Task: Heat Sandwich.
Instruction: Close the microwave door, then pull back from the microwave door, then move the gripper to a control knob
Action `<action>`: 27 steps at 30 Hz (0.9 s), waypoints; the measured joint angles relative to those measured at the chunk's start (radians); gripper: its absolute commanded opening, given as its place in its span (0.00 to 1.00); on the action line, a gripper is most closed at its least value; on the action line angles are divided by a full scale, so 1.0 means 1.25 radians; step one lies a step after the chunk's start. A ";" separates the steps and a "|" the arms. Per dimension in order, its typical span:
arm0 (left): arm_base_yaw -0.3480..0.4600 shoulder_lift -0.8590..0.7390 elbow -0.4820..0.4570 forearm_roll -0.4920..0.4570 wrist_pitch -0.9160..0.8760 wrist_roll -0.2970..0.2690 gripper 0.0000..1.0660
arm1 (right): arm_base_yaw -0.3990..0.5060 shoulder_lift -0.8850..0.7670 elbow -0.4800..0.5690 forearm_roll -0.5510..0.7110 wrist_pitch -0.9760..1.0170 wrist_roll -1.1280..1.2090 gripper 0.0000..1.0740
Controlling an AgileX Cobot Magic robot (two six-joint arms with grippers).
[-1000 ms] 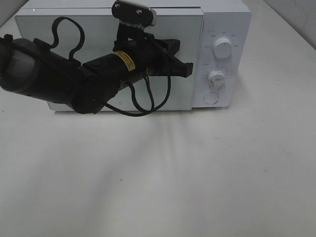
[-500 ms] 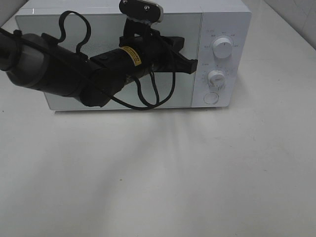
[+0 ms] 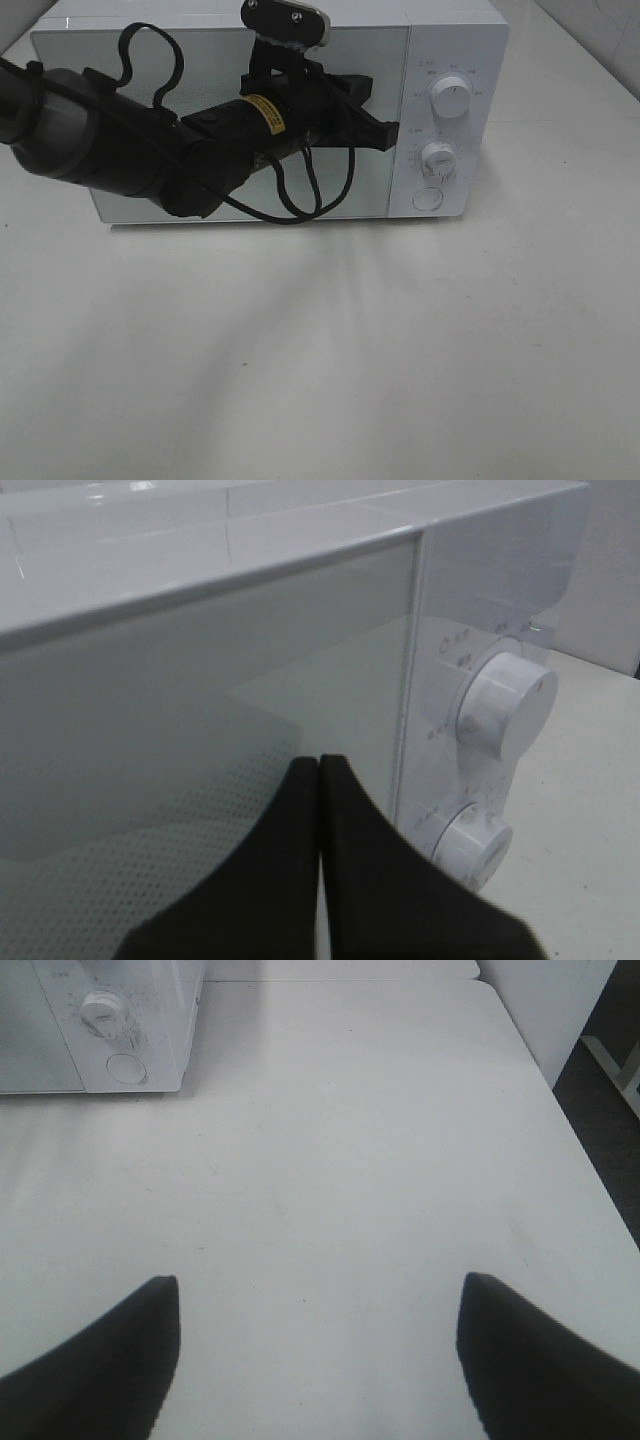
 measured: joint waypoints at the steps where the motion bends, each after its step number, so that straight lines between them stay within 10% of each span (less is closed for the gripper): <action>1: 0.002 -0.002 0.010 -0.004 -0.002 0.000 0.00 | 0.000 0.000 0.000 0.000 0.000 0.000 0.69; 17: -0.046 -0.112 0.194 -0.056 -0.056 -0.001 0.05 | 0.000 0.000 0.000 0.000 0.000 0.000 0.69; 20: -0.063 -0.137 0.216 -0.056 -0.032 -0.001 0.28 | 0.000 0.000 0.000 0.000 0.000 0.000 0.69; 24: -0.086 -0.178 0.230 -0.055 0.076 -0.001 0.92 | 0.000 0.000 0.000 0.000 0.000 0.000 0.69; 27: -0.096 -0.199 0.230 -0.055 0.160 -0.001 0.94 | 0.000 0.000 0.000 0.000 0.000 0.000 0.69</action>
